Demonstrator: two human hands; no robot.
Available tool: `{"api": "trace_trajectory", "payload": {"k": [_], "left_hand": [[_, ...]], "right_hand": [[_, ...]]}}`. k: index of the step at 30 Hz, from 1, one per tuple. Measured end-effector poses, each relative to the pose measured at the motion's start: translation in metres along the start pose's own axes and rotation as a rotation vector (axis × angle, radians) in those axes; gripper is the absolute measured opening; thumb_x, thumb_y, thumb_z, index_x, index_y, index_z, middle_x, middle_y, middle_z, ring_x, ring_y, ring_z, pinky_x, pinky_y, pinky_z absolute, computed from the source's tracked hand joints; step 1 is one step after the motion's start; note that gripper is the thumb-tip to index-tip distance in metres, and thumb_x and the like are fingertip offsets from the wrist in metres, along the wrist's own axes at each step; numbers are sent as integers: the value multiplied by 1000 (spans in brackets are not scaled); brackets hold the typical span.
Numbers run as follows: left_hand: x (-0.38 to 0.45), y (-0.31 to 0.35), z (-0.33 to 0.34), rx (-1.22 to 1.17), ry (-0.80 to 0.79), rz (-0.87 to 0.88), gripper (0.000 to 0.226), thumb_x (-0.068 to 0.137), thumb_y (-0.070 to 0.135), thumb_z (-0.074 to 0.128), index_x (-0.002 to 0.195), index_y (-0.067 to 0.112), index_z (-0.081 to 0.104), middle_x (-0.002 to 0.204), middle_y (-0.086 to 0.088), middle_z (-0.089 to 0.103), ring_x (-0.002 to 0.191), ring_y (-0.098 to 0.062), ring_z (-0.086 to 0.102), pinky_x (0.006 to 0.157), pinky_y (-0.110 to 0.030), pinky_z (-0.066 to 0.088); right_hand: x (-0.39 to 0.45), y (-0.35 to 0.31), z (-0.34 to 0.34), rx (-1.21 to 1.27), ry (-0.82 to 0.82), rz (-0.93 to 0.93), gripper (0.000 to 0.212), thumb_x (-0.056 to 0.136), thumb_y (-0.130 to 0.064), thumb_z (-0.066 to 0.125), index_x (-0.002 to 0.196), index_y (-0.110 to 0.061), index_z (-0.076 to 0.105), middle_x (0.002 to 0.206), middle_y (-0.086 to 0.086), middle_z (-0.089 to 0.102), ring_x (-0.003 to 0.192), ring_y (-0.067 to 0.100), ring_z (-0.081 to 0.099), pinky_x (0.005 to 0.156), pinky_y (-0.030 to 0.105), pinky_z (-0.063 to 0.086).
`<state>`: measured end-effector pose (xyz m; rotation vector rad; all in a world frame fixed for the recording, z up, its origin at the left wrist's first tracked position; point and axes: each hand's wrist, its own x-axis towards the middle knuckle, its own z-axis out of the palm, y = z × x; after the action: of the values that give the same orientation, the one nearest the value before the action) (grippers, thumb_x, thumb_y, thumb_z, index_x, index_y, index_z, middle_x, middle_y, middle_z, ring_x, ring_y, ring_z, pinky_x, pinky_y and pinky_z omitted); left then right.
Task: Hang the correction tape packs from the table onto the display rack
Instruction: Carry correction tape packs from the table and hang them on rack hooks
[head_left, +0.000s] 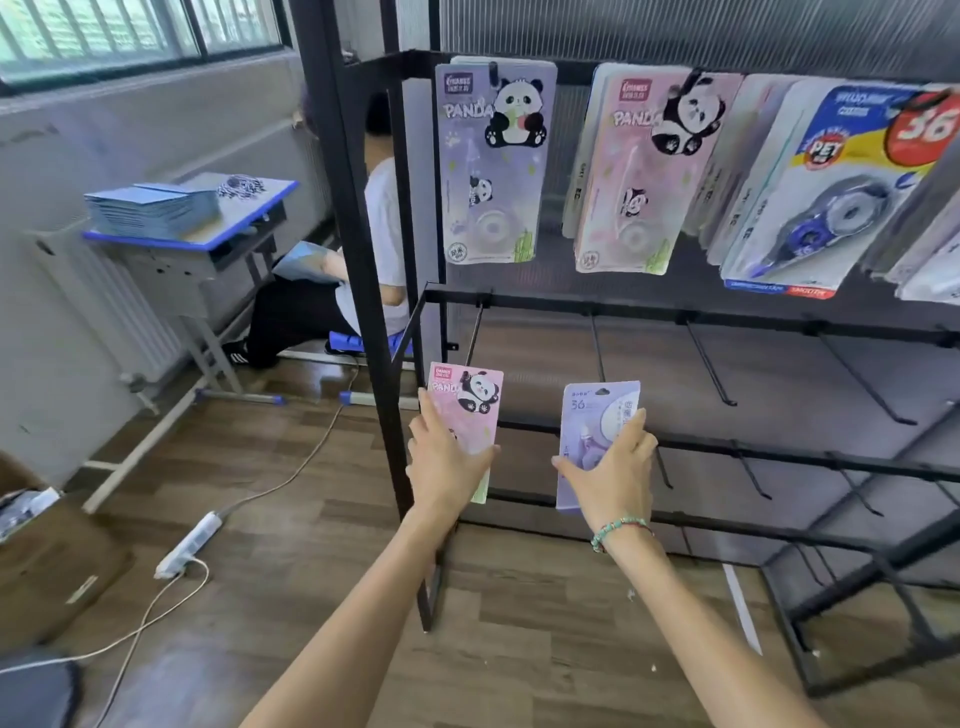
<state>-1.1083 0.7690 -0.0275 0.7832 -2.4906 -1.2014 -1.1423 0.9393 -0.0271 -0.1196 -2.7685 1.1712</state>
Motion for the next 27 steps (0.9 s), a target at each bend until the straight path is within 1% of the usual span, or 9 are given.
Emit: {"api": "trace_trajectory", "payload": {"k": [6, 9, 12, 14, 17, 19, 21, 23, 27], "left_hand": [[16, 4, 12, -30, -6, -8, 118, 72, 32, 82, 153, 11, -2, 141, -18, 34, 126, -37, 41, 99, -51, 42], [30, 6, 18, -42, -18, -21, 117, 73, 33, 81, 153, 11, -2, 143, -18, 32, 129, -36, 38, 102, -51, 40], [48, 10, 27, -53, 4, -16, 113, 71, 28, 82, 151, 13, 4, 141, -17, 34, 128, -36, 39, 101, -53, 41], [64, 12, 33, -65, 9, -6, 108, 72, 26, 83, 149, 15, 8, 139, -16, 34, 127, -35, 39, 99, -51, 44], [87, 13, 44, -31, 7, 47, 105, 72, 32, 81, 149, 16, 11, 142, -9, 27, 125, -33, 35, 99, -48, 43], [100, 13, 50, -15, 18, 73, 104, 72, 35, 80, 149, 17, 13, 142, -4, 26, 124, -29, 34, 98, -52, 44], [110, 15, 54, -25, 16, 65, 105, 73, 34, 81, 149, 17, 10, 140, -8, 28, 124, -30, 36, 98, -54, 44], [120, 20, 58, -32, 6, 35, 108, 74, 32, 81, 150, 17, 5, 138, -13, 31, 126, -33, 39, 100, -53, 43], [140, 30, 62, 21, -7, 17, 113, 74, 33, 81, 152, 12, 2, 141, -19, 32, 129, -38, 39, 101, -52, 41]], "right_hand": [[10, 5, 3, -51, 8, 27, 114, 70, -36, 82, 151, -12, 5, 130, 9, 32, 115, 26, 45, 69, 37, 47], [27, 1, 8, -64, -8, 29, 114, 72, -37, 81, 151, -9, 4, 130, 10, 33, 114, 26, 46, 71, 37, 47], [47, -3, 19, -63, -10, 24, 115, 71, -40, 81, 150, -8, 4, 129, 10, 33, 115, 26, 46, 71, 36, 49], [61, -6, 28, -58, 11, 35, 115, 70, -41, 81, 150, -8, 4, 129, 10, 33, 117, 26, 44, 74, 39, 52], [85, -9, 41, -84, 22, 48, 112, 73, -45, 78, 150, -10, 6, 130, 9, 31, 118, 24, 41, 75, 37, 53], [100, -11, 47, -85, 36, 46, 107, 73, -46, 77, 148, -10, 10, 130, 9, 32, 119, 23, 42, 73, 33, 49], [114, -13, 52, -73, 58, 50, 104, 72, -44, 79, 146, -11, 14, 129, 11, 36, 118, 24, 44, 74, 33, 47], [127, -16, 55, -85, 73, 55, 102, 71, -45, 79, 145, -11, 18, 129, 12, 38, 117, 26, 47, 80, 38, 50], [149, -24, 60, -122, 66, 60, 102, 71, -47, 79, 145, -10, 18, 131, 13, 40, 119, 29, 48, 85, 42, 50]]}}
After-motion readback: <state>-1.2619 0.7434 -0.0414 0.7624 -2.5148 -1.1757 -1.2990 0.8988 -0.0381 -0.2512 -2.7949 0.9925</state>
